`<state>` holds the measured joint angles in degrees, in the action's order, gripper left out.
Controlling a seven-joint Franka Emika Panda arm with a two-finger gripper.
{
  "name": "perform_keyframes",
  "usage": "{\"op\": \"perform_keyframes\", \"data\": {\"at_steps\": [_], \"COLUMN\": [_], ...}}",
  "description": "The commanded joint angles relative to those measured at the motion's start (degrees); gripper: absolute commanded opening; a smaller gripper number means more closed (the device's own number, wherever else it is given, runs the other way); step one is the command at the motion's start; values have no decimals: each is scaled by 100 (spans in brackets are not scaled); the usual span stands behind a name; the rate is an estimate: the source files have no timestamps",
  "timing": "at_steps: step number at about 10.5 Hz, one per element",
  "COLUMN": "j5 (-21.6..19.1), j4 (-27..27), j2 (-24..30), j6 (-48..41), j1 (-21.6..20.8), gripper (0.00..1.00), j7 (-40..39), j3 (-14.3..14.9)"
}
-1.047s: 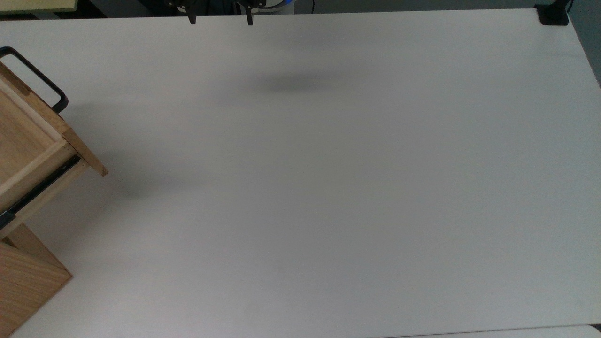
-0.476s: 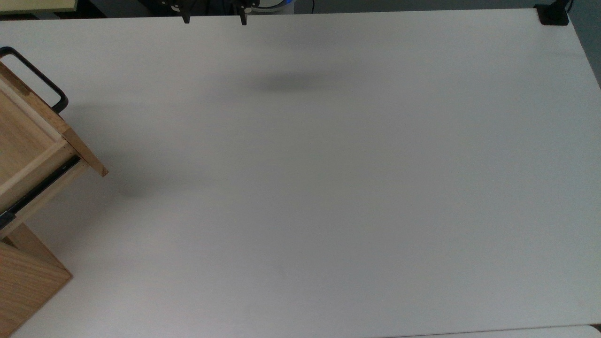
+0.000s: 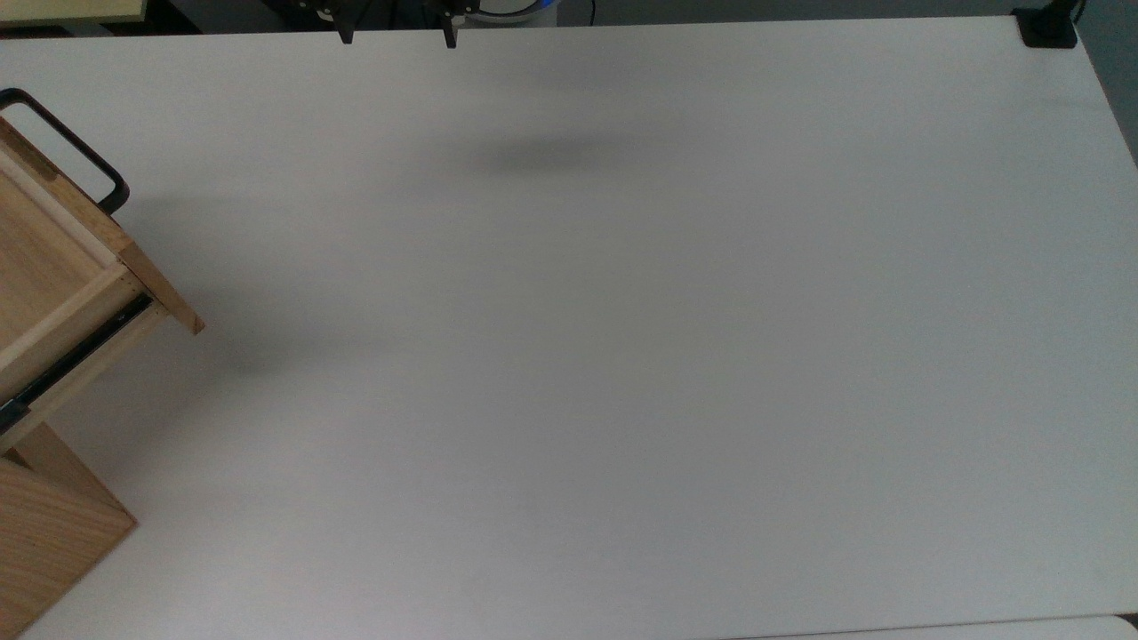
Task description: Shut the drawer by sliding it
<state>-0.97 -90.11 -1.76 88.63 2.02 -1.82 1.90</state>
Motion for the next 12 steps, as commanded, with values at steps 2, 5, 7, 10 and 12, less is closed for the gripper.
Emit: {"op": "perform_keyframes", "data": {"at_steps": [2,5,7,10,12], "j5": [-97,-106,-79,-44,-35], "j4": [125,81,2,45,133], "j2": [1,-61,-87,-622,-825], "j6": [-442,-312,247,1382,1700], "j1": [70,298,386,562,623], "gripper": [37,9,7,3,2], "j7": [102,925,1628,1983,1931], "j3": [118,196,389,732,969]}}
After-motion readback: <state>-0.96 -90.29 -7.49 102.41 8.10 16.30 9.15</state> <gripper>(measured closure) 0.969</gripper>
